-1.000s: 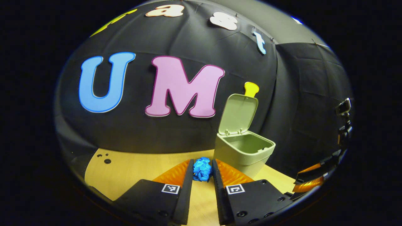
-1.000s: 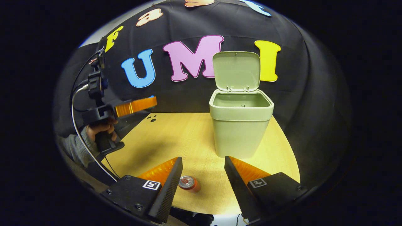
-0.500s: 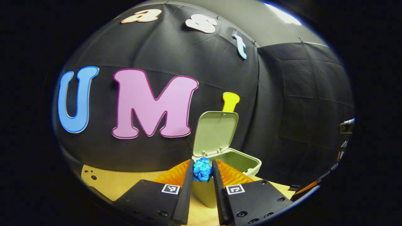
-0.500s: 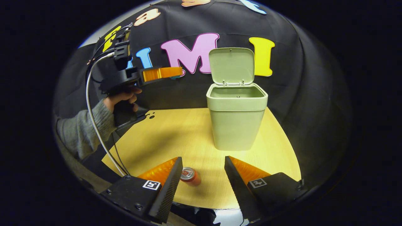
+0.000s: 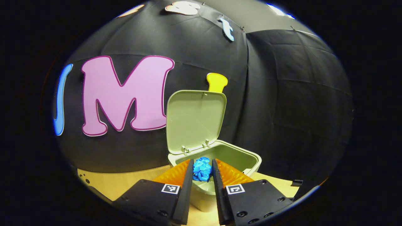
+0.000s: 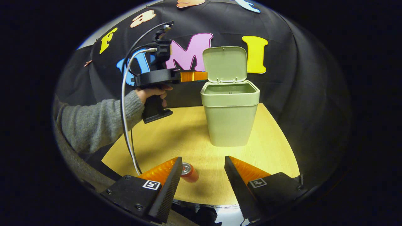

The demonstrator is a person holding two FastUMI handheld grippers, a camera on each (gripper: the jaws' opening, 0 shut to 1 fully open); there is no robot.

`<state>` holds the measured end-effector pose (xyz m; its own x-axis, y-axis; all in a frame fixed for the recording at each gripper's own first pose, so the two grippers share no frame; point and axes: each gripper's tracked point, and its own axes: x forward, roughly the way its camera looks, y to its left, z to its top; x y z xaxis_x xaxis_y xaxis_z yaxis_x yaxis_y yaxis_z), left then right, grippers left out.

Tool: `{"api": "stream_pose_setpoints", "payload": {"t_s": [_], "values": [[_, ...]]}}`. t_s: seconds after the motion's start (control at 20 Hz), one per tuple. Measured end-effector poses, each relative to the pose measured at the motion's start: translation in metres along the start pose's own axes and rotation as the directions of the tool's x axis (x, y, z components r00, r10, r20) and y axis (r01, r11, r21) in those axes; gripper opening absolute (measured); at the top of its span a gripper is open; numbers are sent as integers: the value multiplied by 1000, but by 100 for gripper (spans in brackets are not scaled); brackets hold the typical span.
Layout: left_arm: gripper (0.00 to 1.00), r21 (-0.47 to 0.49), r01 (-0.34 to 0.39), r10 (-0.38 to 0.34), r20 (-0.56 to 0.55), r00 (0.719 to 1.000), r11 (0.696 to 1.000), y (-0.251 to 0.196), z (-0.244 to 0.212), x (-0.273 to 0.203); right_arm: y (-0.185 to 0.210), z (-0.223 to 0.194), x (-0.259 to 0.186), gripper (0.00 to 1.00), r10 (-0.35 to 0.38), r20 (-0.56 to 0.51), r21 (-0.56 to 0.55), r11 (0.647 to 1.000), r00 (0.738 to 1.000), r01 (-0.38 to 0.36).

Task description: Press the lid of the desktop garbage bin to open it, pick up the crumpled paper on the desktop and throw it into the bin, then pick up the pop can on the desktop and drop it into the bin, and finally close the garbage bin lid.

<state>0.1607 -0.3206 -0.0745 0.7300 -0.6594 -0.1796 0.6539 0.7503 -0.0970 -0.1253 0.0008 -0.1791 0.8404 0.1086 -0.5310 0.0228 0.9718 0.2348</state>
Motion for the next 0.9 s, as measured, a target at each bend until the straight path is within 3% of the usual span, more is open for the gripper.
{"api": "stream_pose_setpoints", "payload": {"t_s": [0.25,0.3,0.55,0.65,0.8,0.9], "values": [[36,5,-10,10,-43,999,1000,-1,-16,24,-16,-2,-5,87,-25,-1,15,1000,1000,25],[40,7,-12,13,-47,999,1000,-1,-17,26,-20,-2,-5,87,-29,-1,22,999,1000,29],[41,23,-12,14,-62,998,1000,-5,-21,35,-31,-2,-2,87,-37,-4,50,998,999,37],[49,27,-11,13,-71,997,1000,-5,-24,37,-33,-2,0,87,-37,-5,48,998,999,37],[51,17,9,-7,-73,997,1000,-11,-24,39,-33,-3,2,87,-31,-10,51,998,999,31],[63,13,5,-4,-68,998,1000,-10,-24,39,-32,-4,3,87,-27,-13,51,998,1000,28]]}}
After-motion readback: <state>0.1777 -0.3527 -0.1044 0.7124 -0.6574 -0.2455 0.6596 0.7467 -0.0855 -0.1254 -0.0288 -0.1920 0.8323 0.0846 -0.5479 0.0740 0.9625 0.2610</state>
